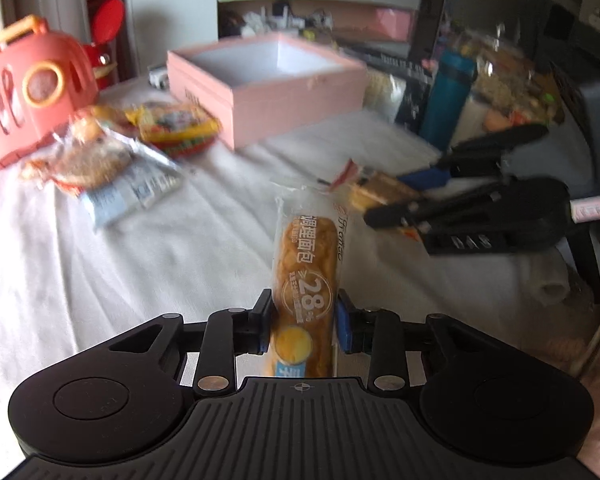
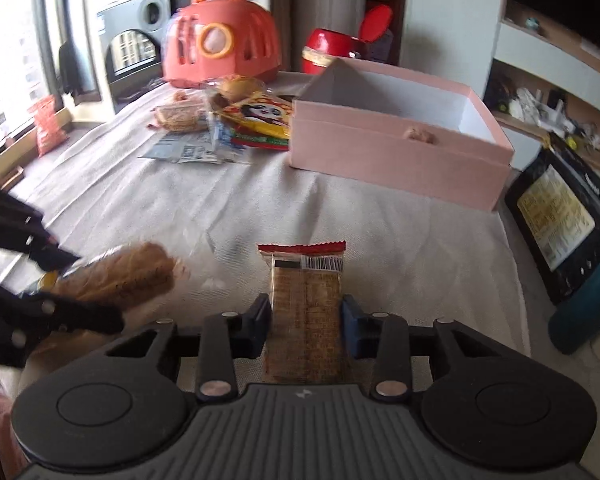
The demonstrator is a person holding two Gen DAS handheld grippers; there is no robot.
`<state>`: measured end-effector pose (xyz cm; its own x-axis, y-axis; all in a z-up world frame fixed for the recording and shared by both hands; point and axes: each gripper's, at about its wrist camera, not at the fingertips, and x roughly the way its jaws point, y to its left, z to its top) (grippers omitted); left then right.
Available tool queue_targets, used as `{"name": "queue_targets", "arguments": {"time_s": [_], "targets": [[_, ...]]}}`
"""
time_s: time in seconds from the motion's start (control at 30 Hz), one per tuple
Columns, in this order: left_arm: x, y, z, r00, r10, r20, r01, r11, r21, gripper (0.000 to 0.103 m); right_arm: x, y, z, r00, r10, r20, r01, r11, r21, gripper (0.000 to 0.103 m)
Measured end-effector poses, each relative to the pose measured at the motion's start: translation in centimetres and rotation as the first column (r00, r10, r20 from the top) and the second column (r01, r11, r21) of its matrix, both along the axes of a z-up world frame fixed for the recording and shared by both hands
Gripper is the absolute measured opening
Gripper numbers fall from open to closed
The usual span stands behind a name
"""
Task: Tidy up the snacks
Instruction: 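Lower both snacks into the pink box and open both tools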
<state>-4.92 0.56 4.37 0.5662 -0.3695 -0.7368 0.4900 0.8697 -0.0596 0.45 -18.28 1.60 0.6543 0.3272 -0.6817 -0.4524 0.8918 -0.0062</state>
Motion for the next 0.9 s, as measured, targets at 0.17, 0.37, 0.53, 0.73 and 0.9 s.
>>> {"name": "queue_targets", "arguments": {"time_s": [0.17,0.37,0.53,0.73,0.9], "targets": [[1.8,0.5,6.3,0.993,0.008,0.118,0.006,0.993,-0.117,0.034,0.3,-2.3,5.9,0.995,0.003,0.102,-0.01,0.997,0.073,0.034],[9.3,0.5,14.4,0.938,0.111,0.327,-0.015,0.959,-0.283,0.034,4.4,-5.4,17.6,0.942,-0.084,0.326,0.022,0.981,0.191,0.034],[18.6,0.1,14.2,0.953,0.156,0.26,-0.035,0.909,-0.416,0.034,11.5,-5.7,18.8,0.949,-0.124,0.29,0.071,0.98,0.186,0.035],[28.1,-1.1,7.2,0.98,0.196,0.017,-0.177,0.917,-0.357,0.038,19.6,-4.8,11.2,0.982,-0.152,0.113,0.139,0.983,0.119,0.038],[27.8,1.3,5.6,0.985,0.171,-0.01,-0.162,0.908,-0.385,0.038,21.0,-4.2,7.1,0.99,-0.139,0.009,0.138,0.985,0.103,0.046]]}}
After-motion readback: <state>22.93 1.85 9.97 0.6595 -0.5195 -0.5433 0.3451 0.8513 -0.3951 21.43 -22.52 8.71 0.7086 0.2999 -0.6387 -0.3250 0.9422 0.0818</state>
